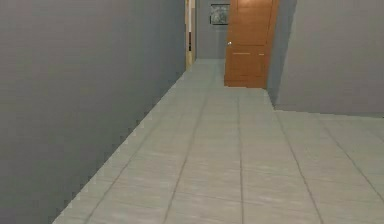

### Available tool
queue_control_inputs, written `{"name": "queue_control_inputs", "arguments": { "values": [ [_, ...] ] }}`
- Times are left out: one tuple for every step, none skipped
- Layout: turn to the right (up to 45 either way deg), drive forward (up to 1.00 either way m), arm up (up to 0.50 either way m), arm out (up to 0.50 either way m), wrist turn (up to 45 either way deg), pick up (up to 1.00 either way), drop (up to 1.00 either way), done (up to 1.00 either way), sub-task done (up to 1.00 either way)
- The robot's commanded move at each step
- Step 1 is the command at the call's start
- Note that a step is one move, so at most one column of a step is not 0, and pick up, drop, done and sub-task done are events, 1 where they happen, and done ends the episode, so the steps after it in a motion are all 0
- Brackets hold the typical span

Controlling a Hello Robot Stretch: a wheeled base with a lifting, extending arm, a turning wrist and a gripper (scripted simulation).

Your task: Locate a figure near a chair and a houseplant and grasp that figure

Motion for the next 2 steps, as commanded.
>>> {"name": "queue_control_inputs", "arguments": {
  "values": [
    [0.0, 0.1, 0.0, 0.0, 0.0, 0.0, 0.0, 0.0, 0.0],
    [0.0, 1.0, 0.0, 0.0, 0.0, 0.0, 0.0, 0.0, 0.0]
  ]
}}
